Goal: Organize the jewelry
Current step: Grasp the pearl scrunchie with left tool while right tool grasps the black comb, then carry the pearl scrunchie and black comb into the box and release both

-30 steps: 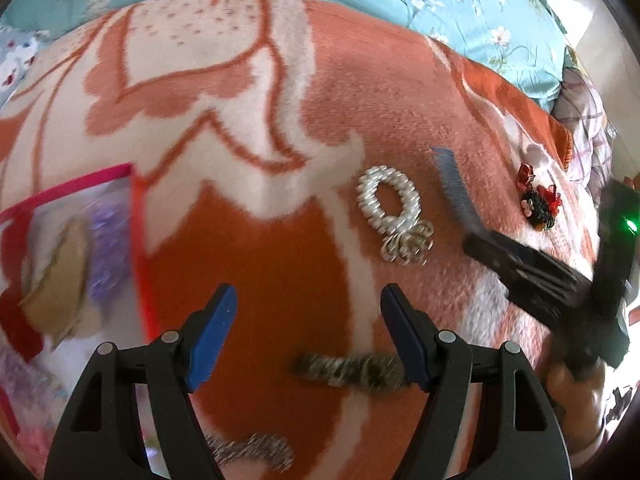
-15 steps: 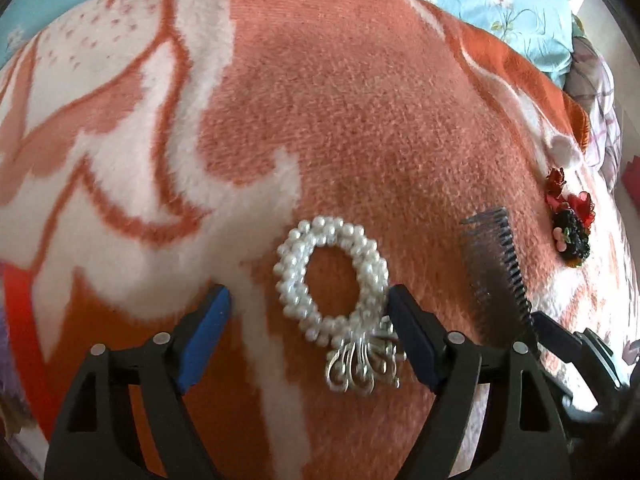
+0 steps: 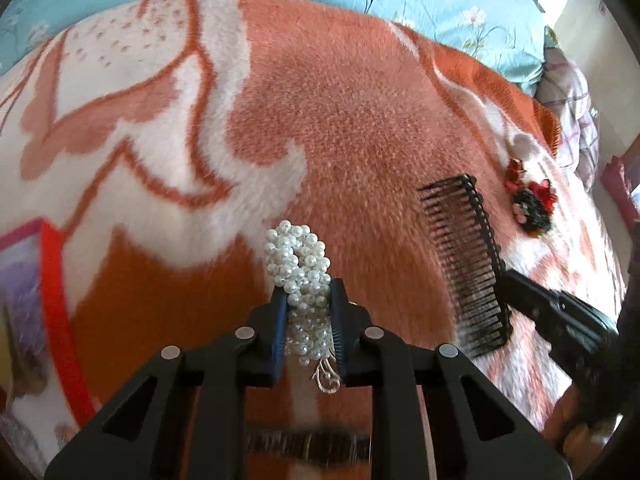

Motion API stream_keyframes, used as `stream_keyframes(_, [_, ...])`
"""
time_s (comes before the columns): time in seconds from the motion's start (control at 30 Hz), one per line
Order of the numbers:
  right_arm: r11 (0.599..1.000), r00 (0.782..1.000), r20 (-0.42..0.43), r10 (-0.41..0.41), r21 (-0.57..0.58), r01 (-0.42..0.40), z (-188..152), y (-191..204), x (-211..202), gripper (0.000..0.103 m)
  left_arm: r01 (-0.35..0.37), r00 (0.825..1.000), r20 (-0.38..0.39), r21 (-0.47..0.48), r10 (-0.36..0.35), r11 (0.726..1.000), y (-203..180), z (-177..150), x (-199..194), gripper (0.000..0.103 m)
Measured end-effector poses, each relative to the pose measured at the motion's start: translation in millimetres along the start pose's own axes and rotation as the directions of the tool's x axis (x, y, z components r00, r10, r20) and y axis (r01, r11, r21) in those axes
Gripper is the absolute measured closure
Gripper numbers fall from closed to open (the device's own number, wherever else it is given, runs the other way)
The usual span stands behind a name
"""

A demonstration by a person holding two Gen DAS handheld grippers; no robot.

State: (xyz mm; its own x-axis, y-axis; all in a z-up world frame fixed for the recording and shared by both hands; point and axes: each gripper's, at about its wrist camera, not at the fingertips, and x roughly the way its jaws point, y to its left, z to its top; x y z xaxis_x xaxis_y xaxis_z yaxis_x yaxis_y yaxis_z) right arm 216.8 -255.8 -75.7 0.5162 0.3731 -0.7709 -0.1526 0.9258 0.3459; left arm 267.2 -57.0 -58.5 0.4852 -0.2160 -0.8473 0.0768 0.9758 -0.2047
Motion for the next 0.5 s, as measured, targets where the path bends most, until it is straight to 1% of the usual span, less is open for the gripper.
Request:
stream_keyframes(0.13, [0.999,0.999,0.018,0.05,0.01,-0.05,-5.3,6.5,-13.4,0.095,0.013,0.999,0.036,-0.017,-0.013,1.0,8.2,-13.3,-31.7,0.086])
stream_keyframes(0.17, [0.998,0.998,0.026,0.065,0.008,-0.065,-6.8,9.1,-18.0,0.099,0.018,0.999,0.048,-0.025,-0.017,1.0,11.0,-18.2,-42.2,0.086])
stream_keyframes(0.23, [0.996,0.996,0.034,0.084,0.005,-0.084,-9.2,15.7,-25.8,0.098,0.024,0.998,0.064,-0.034,-0.022,0.999,12.2,-20.3,-50.7,0.086])
stream_keyframes(0.37, [0.995,0.994,0.032,0.102,-0.021,-0.101,-14.5,31.3,-33.3,0.099,0.027,0.995,0.098,-0.041,-0.023,0.999,16.1,-32.4,-76.6,0.086])
stream_keyframes(0.5, [0.992,0.992,0.03,0.126,-0.019,-0.125,-19.7,41.5,-39.4,0.1,0.027,0.991,0.131,-0.052,-0.02,0.998,25.2,-45.6,-100.3,0.086])
